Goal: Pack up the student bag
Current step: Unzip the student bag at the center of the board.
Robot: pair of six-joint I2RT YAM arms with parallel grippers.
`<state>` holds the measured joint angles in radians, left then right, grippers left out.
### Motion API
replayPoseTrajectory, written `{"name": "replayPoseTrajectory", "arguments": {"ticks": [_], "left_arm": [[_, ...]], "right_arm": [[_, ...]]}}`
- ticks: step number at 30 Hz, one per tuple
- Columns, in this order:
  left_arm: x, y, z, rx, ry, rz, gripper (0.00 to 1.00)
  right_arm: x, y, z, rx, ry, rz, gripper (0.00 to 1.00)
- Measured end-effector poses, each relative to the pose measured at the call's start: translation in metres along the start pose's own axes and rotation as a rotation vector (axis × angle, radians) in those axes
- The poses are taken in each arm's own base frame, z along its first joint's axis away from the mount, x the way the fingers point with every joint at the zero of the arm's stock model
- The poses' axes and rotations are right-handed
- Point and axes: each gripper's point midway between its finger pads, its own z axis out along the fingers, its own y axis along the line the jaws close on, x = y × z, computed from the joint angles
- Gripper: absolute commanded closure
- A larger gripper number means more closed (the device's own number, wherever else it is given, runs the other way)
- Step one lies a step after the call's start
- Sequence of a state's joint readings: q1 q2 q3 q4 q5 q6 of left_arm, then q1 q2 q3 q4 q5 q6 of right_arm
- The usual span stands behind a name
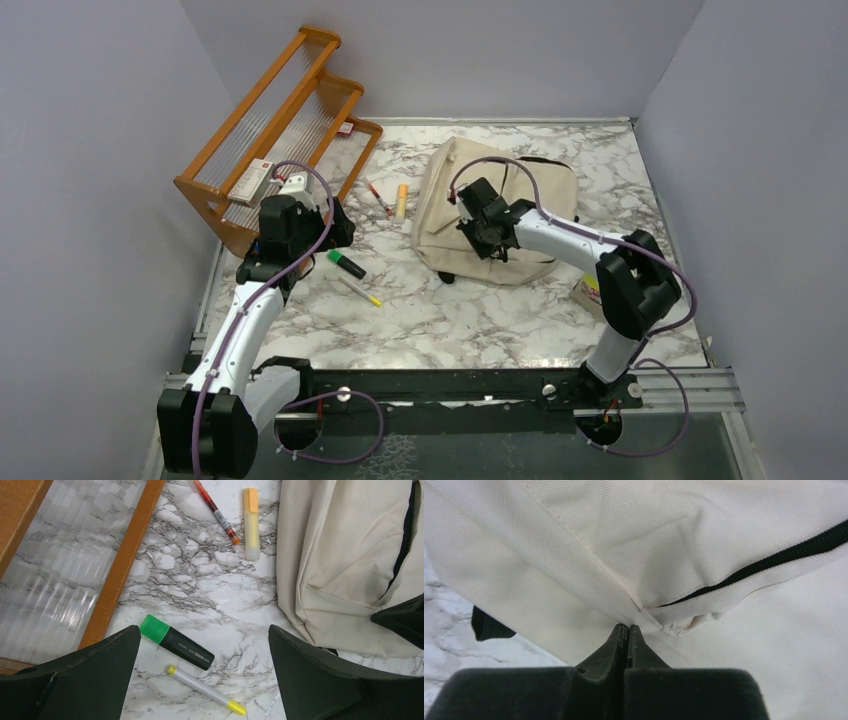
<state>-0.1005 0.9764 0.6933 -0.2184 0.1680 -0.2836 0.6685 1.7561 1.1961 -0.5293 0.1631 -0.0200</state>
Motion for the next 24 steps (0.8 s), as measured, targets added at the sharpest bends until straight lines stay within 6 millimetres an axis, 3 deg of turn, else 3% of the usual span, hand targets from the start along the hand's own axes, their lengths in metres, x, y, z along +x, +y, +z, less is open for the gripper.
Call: {"name": "replayPoseTrajectory", "arguments": {"ticks": [8, 11, 15, 17, 20, 24], "left_arm": [[0.002, -0.015, 0.001, 0.049, 0.005, 0.012, 0.02], [0.005, -0.041, 0.002, 0.121, 0.003, 0.04, 0.02], [0.022, -0.081, 0.005, 0.219, 0.044, 0.081, 0.02], [0.031, -0.091, 0.006, 0.241, 0.071, 0.081, 0.02], [0.033, -0.094, 0.008, 0.24, 0.073, 0.068, 0.02], [0.028, -0.096, 0.009, 0.241, 0.053, 0.05, 0.02]], "right_arm": [[-0.017, 0.015, -0.031, -0.105, -0.117, 0.068, 0.95], [-0.025, 0.025, -0.032, -0.158, -0.151, 0.085, 0.9], [-0.027, 0.031, -0.03, -0.19, -0.165, 0.091, 0.8], [-0.027, 0.032, -0.03, -0.193, -0.167, 0.091, 0.78], [-0.024, 0.032, -0.027, -0.193, -0.164, 0.086, 0.8], [-0.015, 0.032, -0.024, -0.191, -0.144, 0.08, 0.93]]}}
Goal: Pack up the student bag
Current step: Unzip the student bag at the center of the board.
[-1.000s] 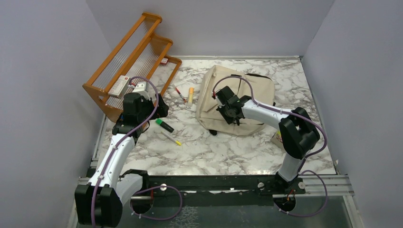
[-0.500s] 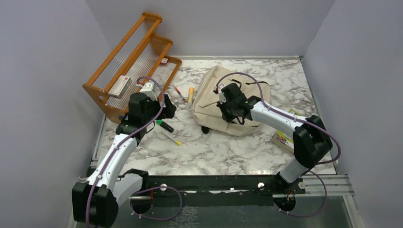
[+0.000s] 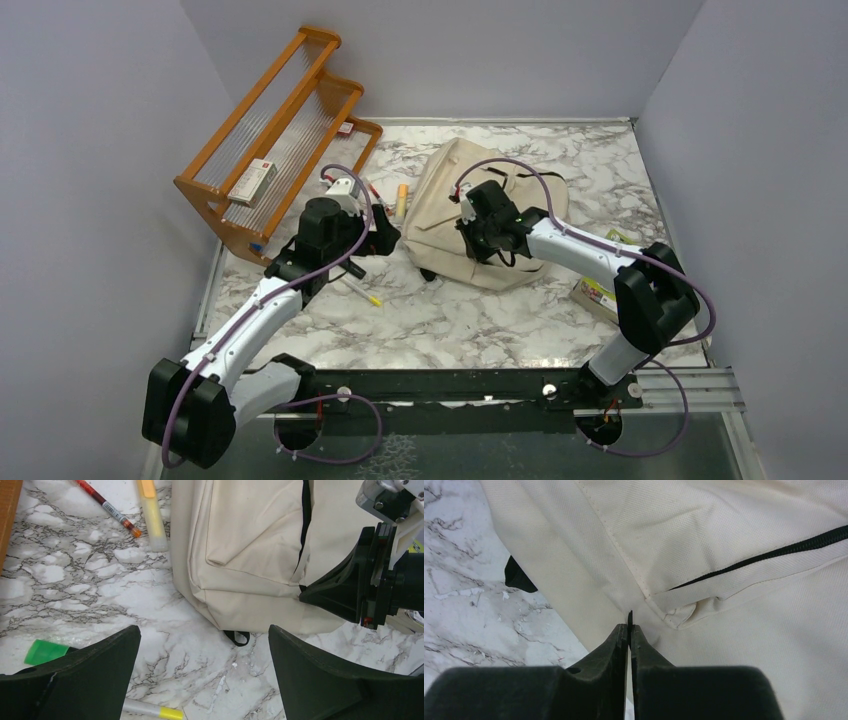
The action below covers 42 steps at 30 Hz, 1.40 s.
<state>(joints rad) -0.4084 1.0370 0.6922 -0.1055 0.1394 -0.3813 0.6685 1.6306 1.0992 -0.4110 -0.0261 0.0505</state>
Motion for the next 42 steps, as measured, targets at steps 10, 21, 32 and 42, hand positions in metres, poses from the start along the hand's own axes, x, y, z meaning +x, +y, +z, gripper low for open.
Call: {"name": "replayPoseTrajectory", "arguments": {"ticks": [10, 21, 32, 42], "left_arm": [[-0.003, 0.0, 0.001, -0.006, -0.018, 0.0, 0.01], [-0.021, -0.019, 0.015, 0.142, -0.081, 0.26, 0.02], [0.0, -0.074, 0.029, 0.546, -0.104, 0.694, 0.11], [0.042, -0.102, 0.037, 0.789, -0.106, 1.005, 0.24]], "right_arm": [[0.0, -0.009, 0.0, 0.057, -0.003, 0.032, 0.99], [-0.025, -0.004, -0.015, 0.064, -0.15, 0.248, 1.0], [-0.034, 0.005, -0.021, 0.005, -0.246, 0.327, 0.99], [-0.024, 0.017, -0.043, -0.078, -0.318, 0.385, 0.99]]}}
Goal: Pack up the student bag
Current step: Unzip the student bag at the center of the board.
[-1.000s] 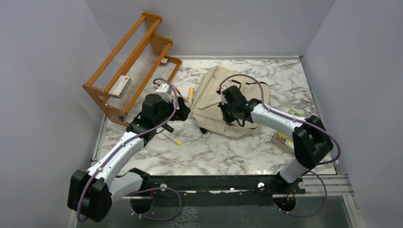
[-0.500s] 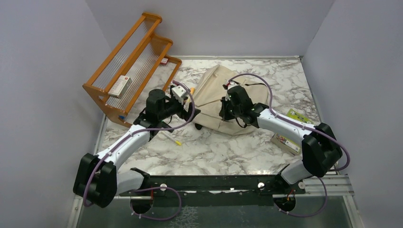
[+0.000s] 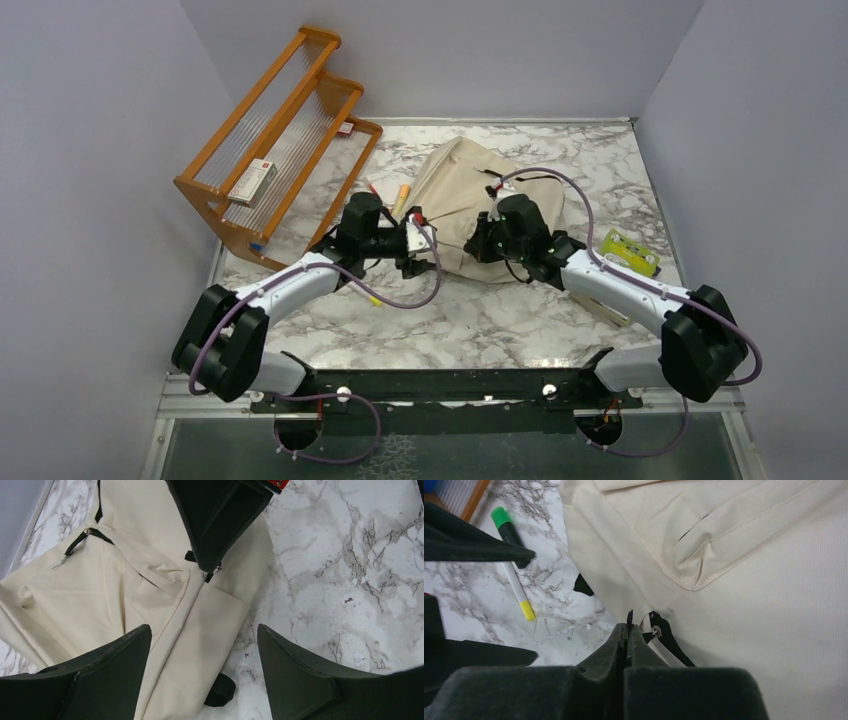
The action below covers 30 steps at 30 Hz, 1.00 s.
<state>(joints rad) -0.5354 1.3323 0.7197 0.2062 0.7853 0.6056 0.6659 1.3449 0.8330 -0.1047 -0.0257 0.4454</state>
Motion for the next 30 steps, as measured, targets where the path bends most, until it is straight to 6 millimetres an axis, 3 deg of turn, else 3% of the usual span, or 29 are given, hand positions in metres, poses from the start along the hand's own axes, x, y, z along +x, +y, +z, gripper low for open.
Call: {"name": "replayPoseTrajectory", "arguments": {"ticks": [10, 15, 23, 30], "left_arm": [[0.018, 0.002, 0.045, 0.099, 0.041, 0.091, 0.23], [0.034, 0.004, 0.057, 0.113, 0.074, 0.086, 0.26], [0.053, -0.003, 0.076, 0.141, 0.115, 0.083, 0.4], [0.058, -0.002, 0.08, 0.124, 0.138, 0.088, 0.63]], "right_arm": [[-0.001, 0.002, -0.006, -0.026, -0.023, 0.044, 1.0], [-0.008, 0.004, -0.012, -0.034, -0.045, 0.051, 1.0], [-0.008, 0.005, -0.016, -0.038, -0.052, 0.057, 1.0], [-0.005, 0.003, -0.016, -0.033, -0.045, 0.059, 1.0]]}}
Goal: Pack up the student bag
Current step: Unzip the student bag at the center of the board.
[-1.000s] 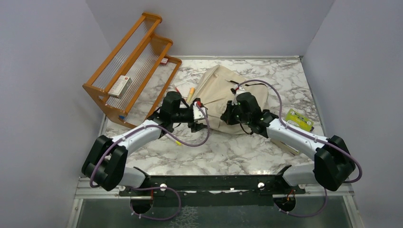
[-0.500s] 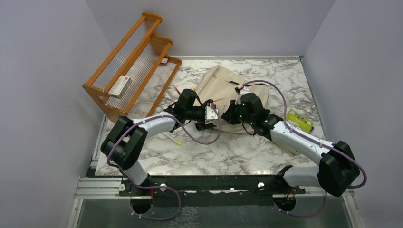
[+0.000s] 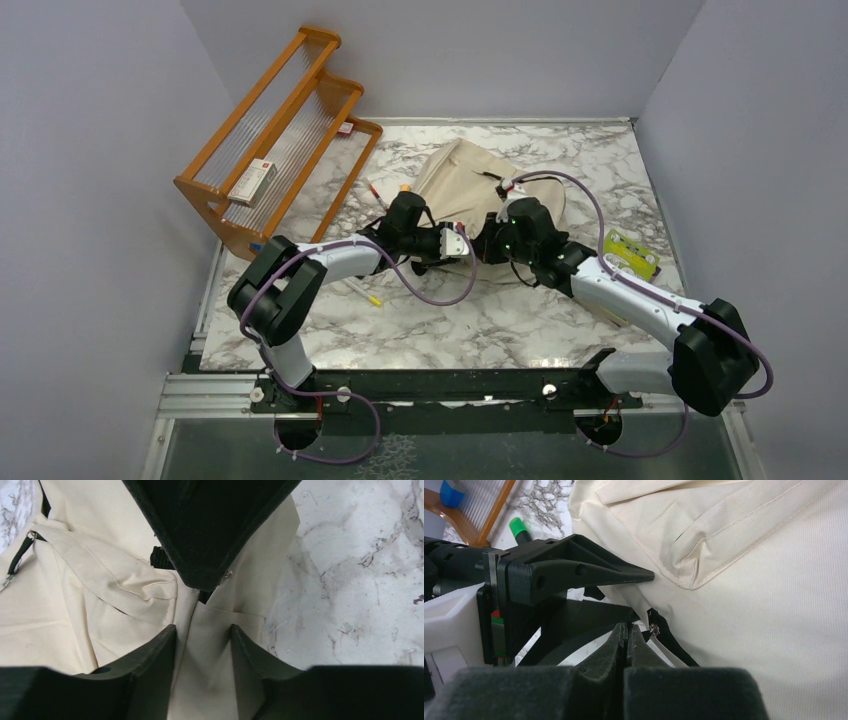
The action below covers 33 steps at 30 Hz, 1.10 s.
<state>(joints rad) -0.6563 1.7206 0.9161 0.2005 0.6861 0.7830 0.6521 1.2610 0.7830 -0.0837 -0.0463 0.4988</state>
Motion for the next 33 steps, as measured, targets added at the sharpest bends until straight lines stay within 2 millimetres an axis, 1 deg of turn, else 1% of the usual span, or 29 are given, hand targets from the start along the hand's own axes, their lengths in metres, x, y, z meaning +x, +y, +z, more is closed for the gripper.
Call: {"name": "replayPoseTrajectory", "arguments": {"ticks": [3, 7, 8, 13, 18, 19, 20, 22, 26, 29, 33], "left_arm": [[0.002, 0.003, 0.0, -0.016, 0.014, 0.009, 0.8], [0.003, 0.006, -0.001, -0.02, 0.033, 0.027, 0.97], [0.003, 0.006, -0.001, -0.02, 0.036, 0.031, 1.0], [-0.001, 0.008, -0.001, -0.008, 0.047, 0.053, 1.0], [0.001, 0.008, 0.0, 0.002, 0.062, 0.07, 1.0], [0.002, 0.008, -0.001, 0.001, 0.065, 0.073, 1.0], [0.002, 0.008, 0.0, 0.001, 0.068, 0.078, 1.0], [0.003, 0.009, 0.0, -0.001, 0.073, 0.086, 1.0], [0.004, 0.01, -0.001, -0.004, 0.084, 0.112, 1.0], [0.005, 0.012, -0.001, -0.008, 0.089, 0.128, 1.0], [0.009, 0.013, -0.003, -0.008, 0.101, 0.135, 1.0]], "right_arm": [[-0.001, -0.004, 0.0, 0.024, -0.006, 0.012, 1.0], [-0.003, -0.018, -0.003, 0.105, -0.028, 0.049, 1.0], [-0.004, -0.022, -0.005, 0.129, -0.036, 0.062, 1.0], [-0.011, -0.049, -0.016, 0.261, -0.08, 0.125, 1.0], [-0.015, -0.089, -0.027, 0.402, -0.096, 0.197, 1.0], [-0.013, -0.094, -0.029, 0.417, -0.089, 0.206, 0.99], [-0.016, -0.104, -0.032, 0.443, -0.096, 0.228, 1.0], [-0.018, -0.117, -0.037, 0.478, -0.102, 0.256, 1.0], [-0.026, -0.143, -0.052, 0.549, -0.138, 0.314, 1.0], [-0.032, -0.158, -0.06, 0.587, -0.163, 0.347, 0.99], [-0.045, -0.18, -0.073, 0.656, -0.212, 0.38, 0.99]]}}
